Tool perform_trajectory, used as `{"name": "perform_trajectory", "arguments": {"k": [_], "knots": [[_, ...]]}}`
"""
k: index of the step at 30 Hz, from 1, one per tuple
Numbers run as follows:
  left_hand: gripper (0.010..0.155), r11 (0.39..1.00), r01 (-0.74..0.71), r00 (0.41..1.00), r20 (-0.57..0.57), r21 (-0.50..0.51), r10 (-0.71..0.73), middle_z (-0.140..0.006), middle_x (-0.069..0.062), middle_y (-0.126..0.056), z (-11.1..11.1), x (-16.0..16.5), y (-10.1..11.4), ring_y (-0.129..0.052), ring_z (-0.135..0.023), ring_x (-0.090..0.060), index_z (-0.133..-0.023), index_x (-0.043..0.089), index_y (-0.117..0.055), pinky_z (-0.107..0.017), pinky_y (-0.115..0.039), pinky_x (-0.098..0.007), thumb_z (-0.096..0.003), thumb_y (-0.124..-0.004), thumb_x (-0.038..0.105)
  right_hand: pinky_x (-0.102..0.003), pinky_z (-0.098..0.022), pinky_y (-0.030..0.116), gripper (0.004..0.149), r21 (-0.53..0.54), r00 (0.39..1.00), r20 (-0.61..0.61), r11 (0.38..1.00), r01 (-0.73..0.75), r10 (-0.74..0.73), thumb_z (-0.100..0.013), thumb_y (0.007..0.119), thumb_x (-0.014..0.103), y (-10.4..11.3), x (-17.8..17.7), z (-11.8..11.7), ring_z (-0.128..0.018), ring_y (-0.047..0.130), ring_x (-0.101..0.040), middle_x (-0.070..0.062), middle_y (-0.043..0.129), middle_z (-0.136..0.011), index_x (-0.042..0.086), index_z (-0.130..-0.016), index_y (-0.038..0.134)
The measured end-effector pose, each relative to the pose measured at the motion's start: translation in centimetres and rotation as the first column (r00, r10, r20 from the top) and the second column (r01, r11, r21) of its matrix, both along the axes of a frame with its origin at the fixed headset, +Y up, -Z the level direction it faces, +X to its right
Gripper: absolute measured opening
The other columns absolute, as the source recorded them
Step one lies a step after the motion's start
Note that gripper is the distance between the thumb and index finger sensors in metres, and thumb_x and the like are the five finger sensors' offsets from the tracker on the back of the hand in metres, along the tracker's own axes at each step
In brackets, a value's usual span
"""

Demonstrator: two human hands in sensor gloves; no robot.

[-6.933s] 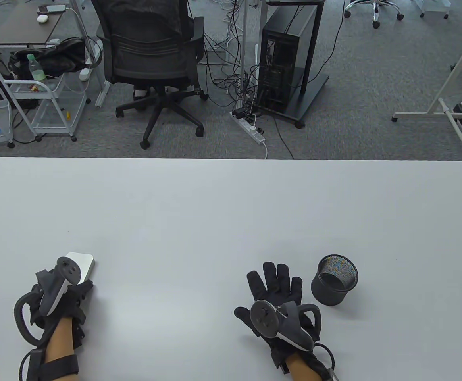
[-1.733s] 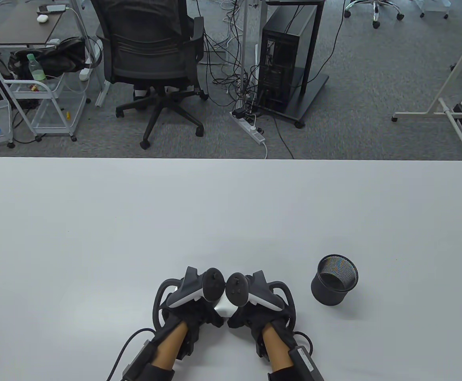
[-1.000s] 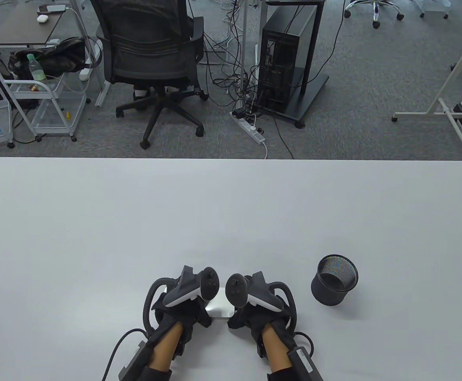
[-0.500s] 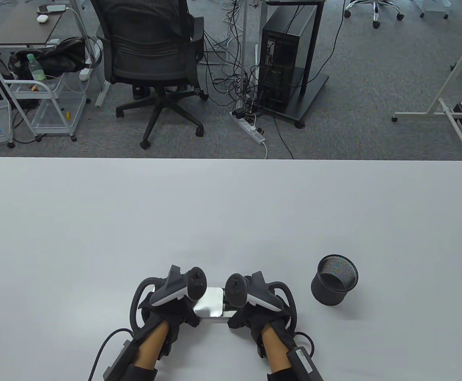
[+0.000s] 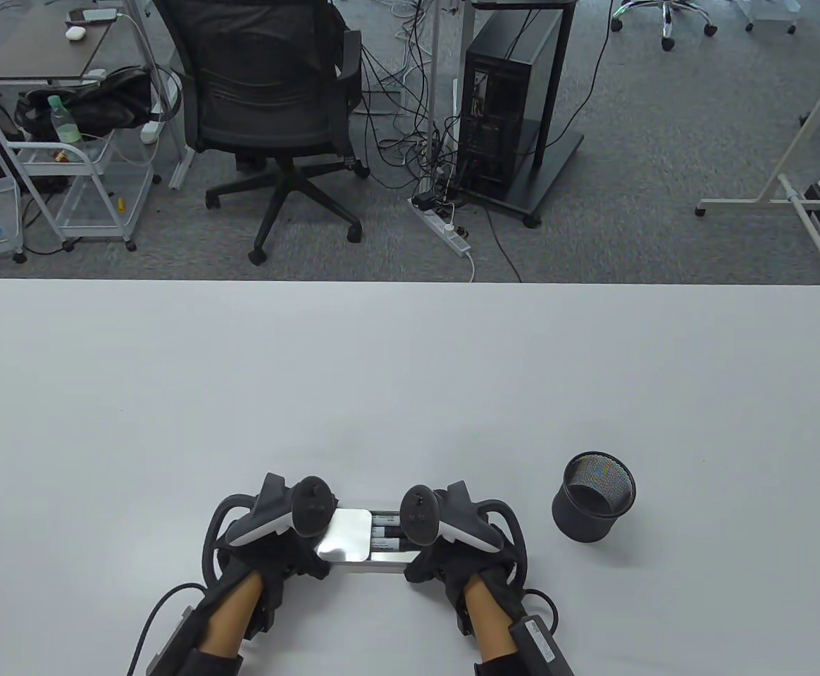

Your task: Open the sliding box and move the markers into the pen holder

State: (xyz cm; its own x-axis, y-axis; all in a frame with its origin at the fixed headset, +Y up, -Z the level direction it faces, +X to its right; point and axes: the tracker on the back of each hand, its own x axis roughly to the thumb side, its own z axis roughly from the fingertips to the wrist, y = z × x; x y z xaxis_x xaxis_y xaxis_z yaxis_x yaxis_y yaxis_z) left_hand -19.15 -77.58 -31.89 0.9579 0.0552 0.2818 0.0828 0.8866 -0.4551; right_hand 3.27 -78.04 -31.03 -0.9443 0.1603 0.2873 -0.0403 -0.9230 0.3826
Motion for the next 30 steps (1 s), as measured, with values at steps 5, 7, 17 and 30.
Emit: {"name": "perform_trajectory", "arguments": {"k": [5, 7, 17, 30], "knots": [[0.08, 1.0, 0.006, 1.0, 0.007, 0.0, -0.006, -0.119, -0.001, -0.044, 0.1, -0.2, 0.0, -0.049, -0.108, -0.029, -0.107, 0.034, -0.04, -0.076, -0.049, -0.057, -0.0428, -0.079, 0.062, -0.059, -0.067, 0.056, 0.08, 0.021, 1.0, -0.006, 1.0, 0.008, -0.008, -0.042, 0.081, 0.059, 0.0, 0.1, 0.2, -0.092, 0.054, -0.045, -0.012, 0.044, -0.112, 0.026, -0.102, 0.038], [0.081, 1.0, 0.012, 1.0, 0.021, -0.013, -0.011, -0.119, 0.0, -0.043, 0.0, -0.5, 0.0, -0.048, -0.108, -0.028, -0.107, 0.034, -0.039, -0.077, -0.048, -0.056, -0.0428, -0.079, 0.061, -0.059, -0.067, 0.056, 0.08, 0.023, 1.0, -0.008, 1.0, 0.01, -0.01, -0.043, 0.081, 0.059, 0.0, 0.1, 0.2, -0.092, 0.055, -0.044, -0.012, 0.044, -0.112, 0.026, -0.102, 0.037], [0.083, 1.0, 0.015, 1.0, 0.005, -0.013, -0.015, -0.118, 0.001, -0.044, 0.0, -1.9, 0.0, -0.049, -0.108, -0.026, -0.107, 0.034, -0.039, -0.077, -0.049, -0.055, -0.0406, -0.08, 0.061, -0.058, -0.066, 0.058, 0.076, 0.055, 1.0, -0.007, 0.998, 0.015, -0.015, -0.042, 0.081, 0.059, 0.0, 0.2, 0.4, -0.091, 0.057, -0.044, -0.011, 0.047, -0.112, 0.028, -0.101, 0.042], [0.083, 1.0, 0.014, 1.0, -0.012, -0.017, -0.014, -0.118, 0.0, -0.042, 0.1, -2.7, 0.2, -0.048, -0.107, -0.026, -0.107, 0.035, -0.038, -0.077, -0.048, -0.055, -0.04, -0.08, 0.061, -0.056, -0.065, 0.061, 0.075, 0.12, 1.0, -0.006, 0.993, 0.013, -0.013, -0.043, 0.081, 0.057, 0.0, 0.3, 1.0, -0.09, 0.061, -0.044, -0.013, 0.051, -0.111, 0.026, -0.101, 0.045]]}}
